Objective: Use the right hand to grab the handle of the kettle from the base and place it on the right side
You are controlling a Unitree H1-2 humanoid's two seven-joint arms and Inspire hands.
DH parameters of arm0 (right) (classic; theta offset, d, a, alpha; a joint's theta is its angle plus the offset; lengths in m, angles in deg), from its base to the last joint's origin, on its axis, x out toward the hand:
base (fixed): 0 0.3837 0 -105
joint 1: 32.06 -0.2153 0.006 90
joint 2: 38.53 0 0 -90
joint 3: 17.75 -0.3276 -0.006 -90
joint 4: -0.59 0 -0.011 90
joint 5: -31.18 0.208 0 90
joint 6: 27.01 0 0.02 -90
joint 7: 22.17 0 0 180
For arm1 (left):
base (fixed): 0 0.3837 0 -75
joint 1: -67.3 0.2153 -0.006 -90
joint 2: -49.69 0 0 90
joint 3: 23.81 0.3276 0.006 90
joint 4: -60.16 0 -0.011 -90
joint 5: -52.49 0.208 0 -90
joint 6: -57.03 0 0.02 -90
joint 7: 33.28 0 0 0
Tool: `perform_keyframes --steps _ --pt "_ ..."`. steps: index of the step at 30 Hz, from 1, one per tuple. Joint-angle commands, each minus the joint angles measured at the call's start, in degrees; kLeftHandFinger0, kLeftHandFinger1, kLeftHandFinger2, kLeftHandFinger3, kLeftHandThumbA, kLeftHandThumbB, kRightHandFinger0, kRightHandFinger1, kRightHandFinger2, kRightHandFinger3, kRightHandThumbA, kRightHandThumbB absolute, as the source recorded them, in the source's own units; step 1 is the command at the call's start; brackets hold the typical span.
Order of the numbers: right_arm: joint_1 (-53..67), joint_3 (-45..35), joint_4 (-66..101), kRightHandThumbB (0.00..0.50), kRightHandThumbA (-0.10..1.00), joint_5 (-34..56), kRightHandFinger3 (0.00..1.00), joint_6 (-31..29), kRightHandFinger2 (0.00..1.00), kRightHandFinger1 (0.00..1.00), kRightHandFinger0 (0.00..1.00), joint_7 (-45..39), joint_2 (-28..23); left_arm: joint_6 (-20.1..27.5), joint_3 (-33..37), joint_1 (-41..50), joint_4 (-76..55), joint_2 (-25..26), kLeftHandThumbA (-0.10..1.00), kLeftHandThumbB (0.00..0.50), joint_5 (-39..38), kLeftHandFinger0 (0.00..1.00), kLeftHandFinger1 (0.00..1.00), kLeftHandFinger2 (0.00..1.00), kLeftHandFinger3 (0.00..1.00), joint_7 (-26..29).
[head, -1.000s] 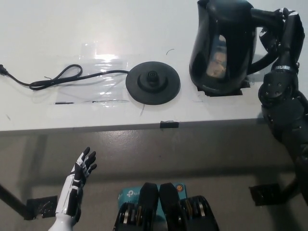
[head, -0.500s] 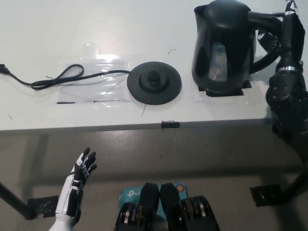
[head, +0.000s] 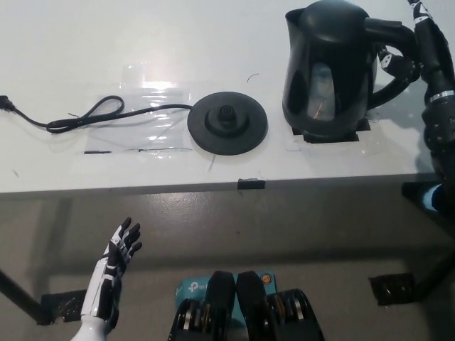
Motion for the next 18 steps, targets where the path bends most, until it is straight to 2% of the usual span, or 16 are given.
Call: perform_keyframes --steps 1,5,7,10,14,18 --pt "-2.3 0.3 2.1 0.5 0.57 0.8 1.0 -0.3 1.0 1.0 1.0 -7.1 -2.7 1.5 -0.6 0.2 -0.4 0.7 1.0 0.496 -0.6 1.0 1.0 1.0 1.0 -0.4" --pt "-1.5 -0.3 4.4 0.5 0.59 1.6 1.0 0.6 1.0 1.0 1.0 -11.3 -4.1 1.6 -0.7 -0.1 -0.3 0.9 1.0 0.499 -0.8 1.0 1.0 1.0 1.0 -0.5" --pt "-0.7 -0.9 6.4 0.5 0.56 2.6 1.0 1.1 1.0 1.0 1.0 -13.4 -4.7 1.9 -0.7 -0.2 0.0 0.9 1.0 0.5 -1.0 1.0 1.0 1.0 1.0 -0.6" --pt "0.5 -1.4 9.4 0.5 0.58 2.9 1.0 2.8 1.0 1.0 1.0 -15.9 -6.3 1.6 -0.7 -0.2 -0.2 0.9 1.0 0.497 -1.1 1.0 1.0 1.0 1.0 -0.6" --pt "2.5 -3.2 13.5 0.5 0.47 5.2 1.0 3.9 1.0 1.0 1.0 -19.4 -7.5 1.6 -0.7 -0.4 -0.2 1.0 1.0 0.496 -0.9 1.0 1.0 1.0 1.0 -0.6" --pt "5.0 -4.7 17.7 0.5 0.54 7.1 1.0 3.6 1.0 1.0 1.0 -22.2 -8.7 2.0 -0.7 -0.5 -0.1 1.2 1.0 0.497 -0.8 1.0 1.0 1.0 1.0 -0.6"
